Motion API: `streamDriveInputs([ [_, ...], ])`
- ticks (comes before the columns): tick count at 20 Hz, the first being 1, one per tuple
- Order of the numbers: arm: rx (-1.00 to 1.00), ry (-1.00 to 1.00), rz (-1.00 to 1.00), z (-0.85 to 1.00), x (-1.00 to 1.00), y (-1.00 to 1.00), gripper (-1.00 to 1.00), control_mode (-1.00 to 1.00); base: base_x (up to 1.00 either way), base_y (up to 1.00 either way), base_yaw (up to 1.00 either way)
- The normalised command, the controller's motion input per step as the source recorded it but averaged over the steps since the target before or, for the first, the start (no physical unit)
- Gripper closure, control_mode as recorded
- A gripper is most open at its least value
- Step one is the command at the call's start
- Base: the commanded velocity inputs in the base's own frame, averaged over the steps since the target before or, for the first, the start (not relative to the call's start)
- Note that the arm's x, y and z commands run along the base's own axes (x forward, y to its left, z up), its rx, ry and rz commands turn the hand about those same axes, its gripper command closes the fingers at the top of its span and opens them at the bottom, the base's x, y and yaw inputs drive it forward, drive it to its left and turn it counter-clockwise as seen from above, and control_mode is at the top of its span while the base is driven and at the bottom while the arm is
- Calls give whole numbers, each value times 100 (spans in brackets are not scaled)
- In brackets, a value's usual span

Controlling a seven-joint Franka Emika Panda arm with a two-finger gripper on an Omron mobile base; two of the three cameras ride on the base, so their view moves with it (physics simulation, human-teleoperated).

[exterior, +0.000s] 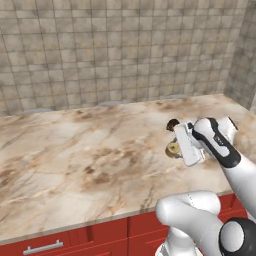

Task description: Pick the candle and candle from the dining table and place them in the open cabinet. Close the cabinet after placing the objects.

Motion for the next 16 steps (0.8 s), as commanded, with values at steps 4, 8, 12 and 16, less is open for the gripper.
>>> streamDriveInputs([
  [4,0,0,-1,0,0,0,100,-100,0,0,0],
  [8,0,0,0,0,0,0,100,100,-30,-15,-3],
  [12,0,0,0,0,0,0,100,100,-61,-46,-20],
  [16,0,0,0,0,0,0,100,100,-34,-54,-25],
])
